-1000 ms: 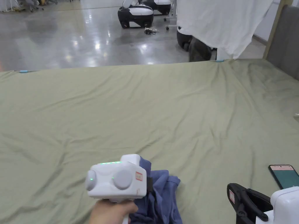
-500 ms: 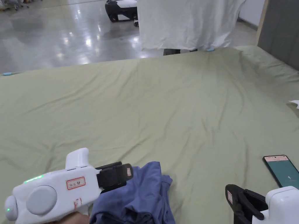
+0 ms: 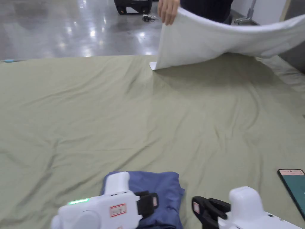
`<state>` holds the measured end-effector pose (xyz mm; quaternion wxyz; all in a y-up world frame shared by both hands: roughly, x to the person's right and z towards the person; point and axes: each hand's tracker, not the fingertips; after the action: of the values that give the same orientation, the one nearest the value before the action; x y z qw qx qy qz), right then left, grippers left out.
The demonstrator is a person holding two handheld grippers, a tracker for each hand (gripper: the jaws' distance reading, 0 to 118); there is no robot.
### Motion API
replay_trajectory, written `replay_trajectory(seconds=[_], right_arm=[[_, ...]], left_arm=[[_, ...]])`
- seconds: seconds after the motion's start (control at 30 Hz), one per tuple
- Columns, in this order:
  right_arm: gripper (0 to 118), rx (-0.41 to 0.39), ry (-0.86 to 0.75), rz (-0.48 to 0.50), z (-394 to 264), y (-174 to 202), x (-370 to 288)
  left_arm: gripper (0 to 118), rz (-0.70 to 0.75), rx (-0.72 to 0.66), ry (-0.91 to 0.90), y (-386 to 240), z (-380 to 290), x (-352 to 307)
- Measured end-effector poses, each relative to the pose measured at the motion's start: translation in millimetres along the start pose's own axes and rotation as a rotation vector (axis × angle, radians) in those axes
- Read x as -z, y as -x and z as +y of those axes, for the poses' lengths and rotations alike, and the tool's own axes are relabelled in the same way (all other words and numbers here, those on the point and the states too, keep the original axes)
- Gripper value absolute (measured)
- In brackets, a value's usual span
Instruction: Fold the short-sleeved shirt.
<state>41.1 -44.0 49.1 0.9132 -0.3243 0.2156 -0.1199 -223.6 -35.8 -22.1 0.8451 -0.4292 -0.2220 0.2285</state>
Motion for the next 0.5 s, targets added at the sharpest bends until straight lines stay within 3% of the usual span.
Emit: replay_trajectory(seconds=[0.1, 0.13, 0.17, 0.2, 0.27, 0.3, 0.33, 0.37, 0.4, 0.5], right_arm=[[2, 0.164, 0.057, 0.190, 1.7, -8.3, 63.5], [2, 0.215, 0.088, 0.258, 0.3, -12.0, 83.9], [2, 0.246, 0.108, 0.279, -3.6, -15.1, 100.2], [2, 0.242, 0.150, 0.232, -8.2, -17.8, 115.3], [1, 0.128, 0.274, -0.088, -17.9, -18.8, 128.2], [1, 0.169, 0.223, 0.006, -23.7, -26.2, 125.6], [1, 0.305, 0.165, 0.089, -22.6, -33.2, 118.3], [1, 0.387, 0.189, 0.080, -20.9, -37.7, 117.5], [1, 0.404, 0.200, 0.082, -18.8, -39.9, 118.7], [1, 0.313, 0.188, 0.072, -19.7, -38.3, 121.6]], left_arm=[[19, 0.022, -0.056, -0.139, 40.3, 15.1, -60.1], [25, 0.007, -0.090, -0.173, 59.3, 19.7, -76.2], [40, 0.002, -0.113, -0.178, 75.7, 23.6, -87.9], [59, 0.009, -0.147, -0.171, 93.6, 27.7, -95.0], [94, -0.016, -0.231, -0.110, 124.8, 34.4, -101.3], [94, -0.112, -0.292, -0.084, 139.9, 32.8, -99.4], [94, -0.203, -0.355, -0.035, 150.6, 30.7, -90.3], [94, -0.273, -0.412, 0.031, 156.5, 28.5, -75.6], [94, -0.307, -0.428, 0.107, 158.0, 24.1, -54.6], [92, -0.208, -0.415, 0.250, 148.5, 8.5, 17.6]])
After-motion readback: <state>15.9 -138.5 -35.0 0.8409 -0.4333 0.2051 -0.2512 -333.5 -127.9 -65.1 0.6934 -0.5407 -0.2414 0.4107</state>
